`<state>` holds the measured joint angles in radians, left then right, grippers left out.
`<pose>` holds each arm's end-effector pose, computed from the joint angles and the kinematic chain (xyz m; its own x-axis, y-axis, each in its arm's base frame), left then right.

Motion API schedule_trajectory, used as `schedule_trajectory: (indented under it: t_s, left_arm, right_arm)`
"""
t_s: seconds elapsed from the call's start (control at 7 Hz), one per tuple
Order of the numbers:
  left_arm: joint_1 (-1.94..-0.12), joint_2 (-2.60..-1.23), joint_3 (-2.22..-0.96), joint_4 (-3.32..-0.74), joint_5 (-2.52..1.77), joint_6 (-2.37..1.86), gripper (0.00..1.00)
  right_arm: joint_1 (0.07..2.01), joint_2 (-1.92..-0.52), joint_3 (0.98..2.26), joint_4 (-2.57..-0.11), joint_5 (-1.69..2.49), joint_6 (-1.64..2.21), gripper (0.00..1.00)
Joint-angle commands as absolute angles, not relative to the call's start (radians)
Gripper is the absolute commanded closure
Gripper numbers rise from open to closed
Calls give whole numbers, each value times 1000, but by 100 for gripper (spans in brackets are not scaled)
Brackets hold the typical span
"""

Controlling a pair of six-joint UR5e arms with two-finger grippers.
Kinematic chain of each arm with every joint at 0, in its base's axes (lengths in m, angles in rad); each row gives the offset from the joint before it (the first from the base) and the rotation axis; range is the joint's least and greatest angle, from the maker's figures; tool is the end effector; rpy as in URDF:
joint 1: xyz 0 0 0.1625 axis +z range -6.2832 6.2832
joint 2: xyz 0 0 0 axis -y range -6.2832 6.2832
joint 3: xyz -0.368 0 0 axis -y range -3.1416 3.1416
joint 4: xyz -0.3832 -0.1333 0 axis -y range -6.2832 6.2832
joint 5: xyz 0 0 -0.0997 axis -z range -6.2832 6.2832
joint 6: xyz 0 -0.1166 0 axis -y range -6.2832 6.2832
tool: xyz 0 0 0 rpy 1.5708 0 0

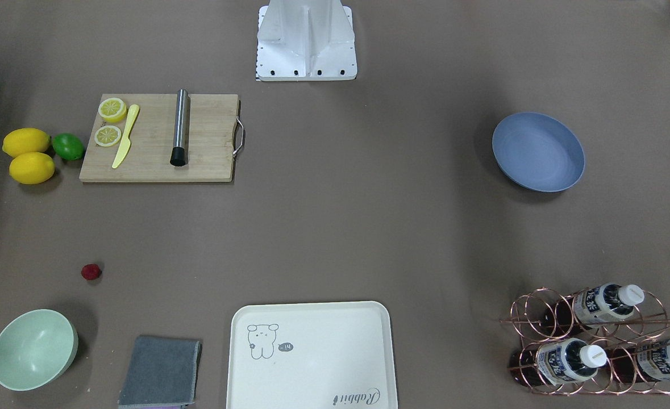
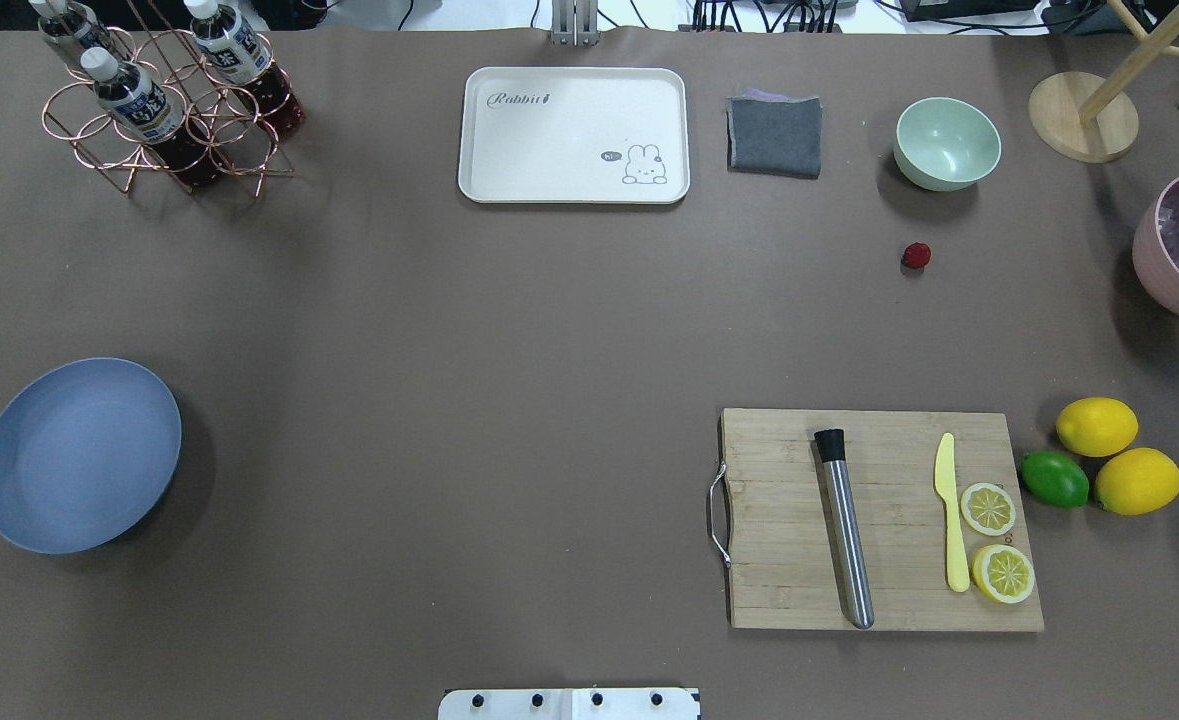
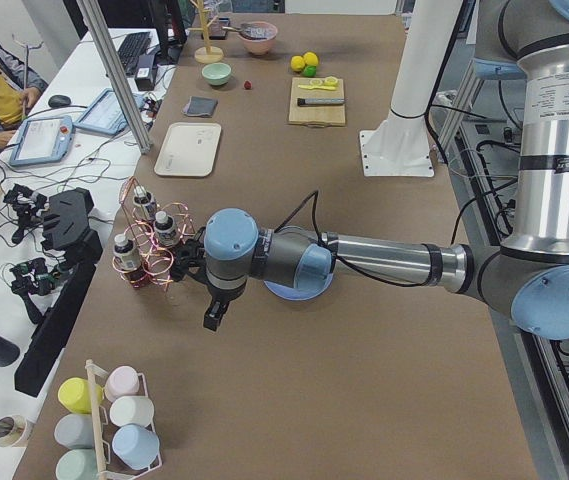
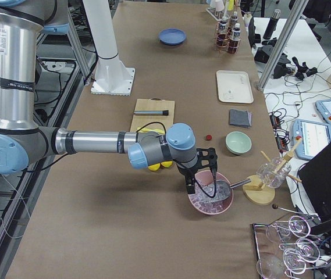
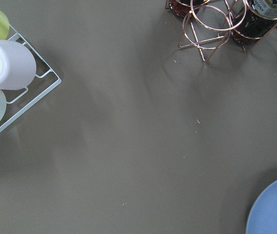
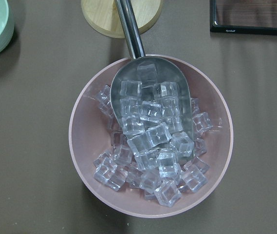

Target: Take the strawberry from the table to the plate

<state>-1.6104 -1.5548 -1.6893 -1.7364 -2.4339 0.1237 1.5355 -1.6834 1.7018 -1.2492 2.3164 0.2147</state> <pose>-0.0641 -0.4894 0.5379 0.6572 0.2929 -0.6944 -0.0432 0.9345 0.3533 0.0378 -0.4660 0.5686 0.7167 -0.0455 0.6959 -0.1222 0.9742 0.1896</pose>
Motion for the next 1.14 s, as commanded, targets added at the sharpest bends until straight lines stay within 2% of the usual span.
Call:
schedule_trajectory:
  t_s: [0.0,1.0]
  left_arm:
    - [-1606,-1540,-1704,-1753,-2437,120,2]
    - [-1572,-1525,-1723,-1756,-2441,29,3]
  right_arm:
    - [1534,-1684,1716,-1249,2316,218,0]
    - [1532,-1683,1730,-1249,2318,219,0]
